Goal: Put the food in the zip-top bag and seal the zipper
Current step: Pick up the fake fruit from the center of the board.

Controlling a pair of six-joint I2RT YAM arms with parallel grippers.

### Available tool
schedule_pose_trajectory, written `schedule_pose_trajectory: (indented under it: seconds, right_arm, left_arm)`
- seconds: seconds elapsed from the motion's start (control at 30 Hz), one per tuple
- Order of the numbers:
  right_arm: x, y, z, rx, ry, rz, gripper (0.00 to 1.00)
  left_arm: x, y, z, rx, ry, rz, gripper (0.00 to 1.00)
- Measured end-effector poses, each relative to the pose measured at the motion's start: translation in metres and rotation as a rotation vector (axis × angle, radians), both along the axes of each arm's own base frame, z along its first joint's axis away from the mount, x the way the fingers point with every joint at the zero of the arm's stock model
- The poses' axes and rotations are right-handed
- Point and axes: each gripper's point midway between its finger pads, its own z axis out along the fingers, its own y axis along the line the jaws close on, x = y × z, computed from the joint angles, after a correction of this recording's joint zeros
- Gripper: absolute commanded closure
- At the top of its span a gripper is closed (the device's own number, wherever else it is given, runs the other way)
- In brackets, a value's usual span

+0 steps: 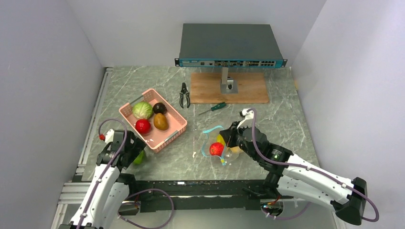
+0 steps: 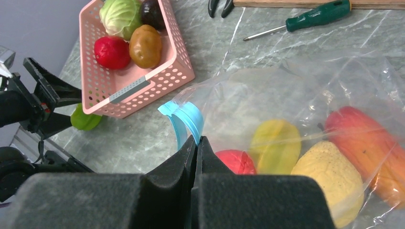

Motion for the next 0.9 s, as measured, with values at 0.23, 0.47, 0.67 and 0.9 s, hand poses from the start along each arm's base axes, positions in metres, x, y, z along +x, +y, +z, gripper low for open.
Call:
schedule_pose_trajectory:
  seconds: [0.23,0.47,0.67,0.9]
  right_arm:
    - [0.001,0.003,-0.005,-0.008,0.012,0.003,1.00]
    - [0.001,0.004,-0.005,-0.006,0.012,0.005,1.00]
    - [0.001,0.003,-0.005,-0.006,0.012,0.005,1.00]
    - [0.001,0.004,-0.004,-0.005,0.011,0.005,1.00]
  left_arm:
    - [-0.004,-0.020,-0.008,-0.106,0.000,-0.042,0.01]
    - [-0.008,-0.023,-0.021,-0.118,0.059,-0.045,0.07]
    - [-0.006,-0.020,-0.020,-0.108,0.044,-0.030,0.34]
    - [0.000,-0.015,-0.010,-0.092,-0.036,-0.003,0.53]
